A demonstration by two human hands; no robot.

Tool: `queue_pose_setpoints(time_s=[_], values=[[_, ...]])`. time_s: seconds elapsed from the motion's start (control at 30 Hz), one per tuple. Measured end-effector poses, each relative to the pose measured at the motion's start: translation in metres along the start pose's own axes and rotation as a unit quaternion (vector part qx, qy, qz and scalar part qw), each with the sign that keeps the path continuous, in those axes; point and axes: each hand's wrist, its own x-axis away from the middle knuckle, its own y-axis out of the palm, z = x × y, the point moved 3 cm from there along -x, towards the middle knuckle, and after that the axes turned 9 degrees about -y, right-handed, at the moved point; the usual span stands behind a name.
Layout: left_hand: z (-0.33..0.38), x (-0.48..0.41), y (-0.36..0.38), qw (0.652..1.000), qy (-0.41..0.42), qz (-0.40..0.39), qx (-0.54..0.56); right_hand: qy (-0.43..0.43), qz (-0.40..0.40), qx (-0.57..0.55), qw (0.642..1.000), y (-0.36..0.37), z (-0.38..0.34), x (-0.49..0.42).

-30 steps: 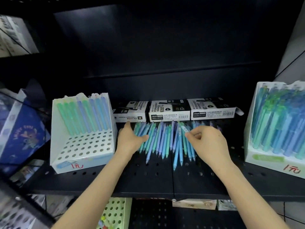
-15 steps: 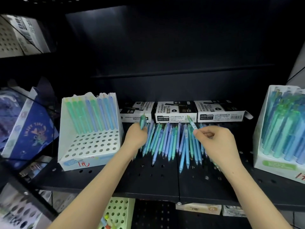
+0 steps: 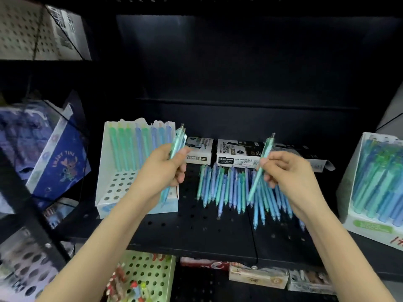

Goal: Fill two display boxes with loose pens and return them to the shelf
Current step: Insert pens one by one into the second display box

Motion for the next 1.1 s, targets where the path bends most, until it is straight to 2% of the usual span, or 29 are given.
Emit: queue_pose_setpoints(time_s=[0.1,0.23,0.37,0.57,0.83,1.0,1.1], values=[[0.002,0.009,-0.026,0.998,-0.002,0.0,0.06,-0.016,-0.041,-0.057,0.997,0.03,-0.022,-0.003],[-0.003,0.017,-0.067,0.994,0.004,0.047,0.1,-0.024,-0.058,-0.142,0.988,0.067,-0.048,-0.005],[-0.013,0.021,-0.096,0.991,0.016,0.064,0.116,-0.081,-0.052,-0.149,0.984,0.099,-0.068,-0.01],[-0.03,0.014,-0.109,0.988,-0.008,0.043,0.151,-0.163,-0.055,-0.01,0.985,0.137,-0.076,-0.022],[-0.043,0.005,-0.11,0.985,-0.041,-0.005,0.166,-0.148,-0.076,0.061,0.984,0.157,-0.057,-0.034],[-0.044,0.004,-0.111,0.985,-0.048,-0.023,0.164,-0.171,-0.069,0.181,0.966,0.161,-0.05,-0.042],[-0.045,0.004,-0.112,0.984,-0.056,-0.03,0.169,-0.181,-0.102,0.236,0.949,0.167,-0.053,-0.048]])
